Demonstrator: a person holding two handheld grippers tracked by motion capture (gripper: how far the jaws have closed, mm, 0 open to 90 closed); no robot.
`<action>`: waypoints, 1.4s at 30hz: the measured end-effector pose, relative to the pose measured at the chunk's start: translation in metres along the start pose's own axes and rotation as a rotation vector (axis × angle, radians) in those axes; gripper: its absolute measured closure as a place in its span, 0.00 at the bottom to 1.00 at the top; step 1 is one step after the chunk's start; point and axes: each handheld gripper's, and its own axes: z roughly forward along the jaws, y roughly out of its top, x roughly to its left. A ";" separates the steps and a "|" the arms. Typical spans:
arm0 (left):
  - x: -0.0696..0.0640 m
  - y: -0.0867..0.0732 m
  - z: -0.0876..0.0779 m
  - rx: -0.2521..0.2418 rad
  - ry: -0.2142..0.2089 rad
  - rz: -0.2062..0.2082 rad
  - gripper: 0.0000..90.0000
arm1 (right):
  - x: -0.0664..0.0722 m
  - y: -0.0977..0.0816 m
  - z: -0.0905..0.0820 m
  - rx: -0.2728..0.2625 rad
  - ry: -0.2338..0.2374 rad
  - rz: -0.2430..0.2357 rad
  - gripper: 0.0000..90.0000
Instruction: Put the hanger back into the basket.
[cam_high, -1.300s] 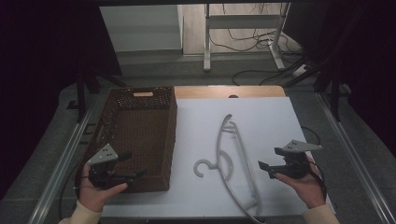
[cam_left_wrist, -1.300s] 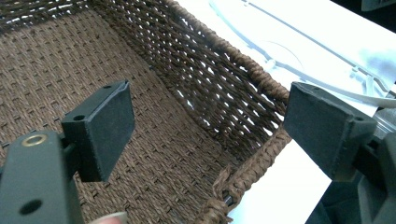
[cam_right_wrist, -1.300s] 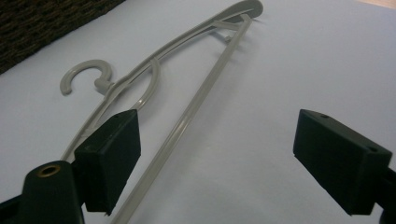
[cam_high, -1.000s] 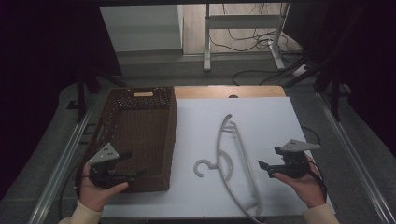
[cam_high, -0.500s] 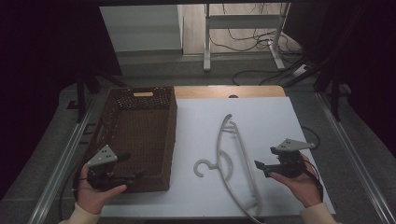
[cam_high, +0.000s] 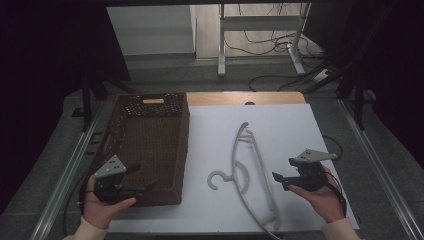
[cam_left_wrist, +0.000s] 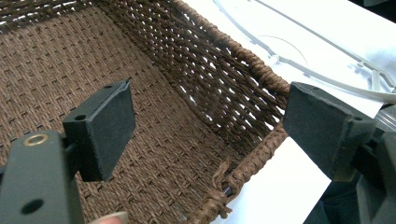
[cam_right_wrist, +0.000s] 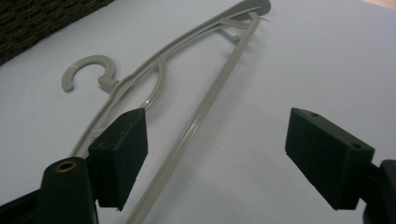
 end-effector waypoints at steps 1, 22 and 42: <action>0.000 0.000 0.000 0.000 -0.001 0.000 0.19 | 0.000 0.000 0.000 0.000 0.001 0.002 0.24; -0.002 0.001 -0.001 -0.001 0.002 0.006 0.19 | 0.007 0.008 0.005 0.026 0.002 0.009 0.26; -0.004 0.002 0.000 0.005 -0.002 0.012 0.20 | 0.018 0.017 0.017 0.056 0.023 0.005 0.27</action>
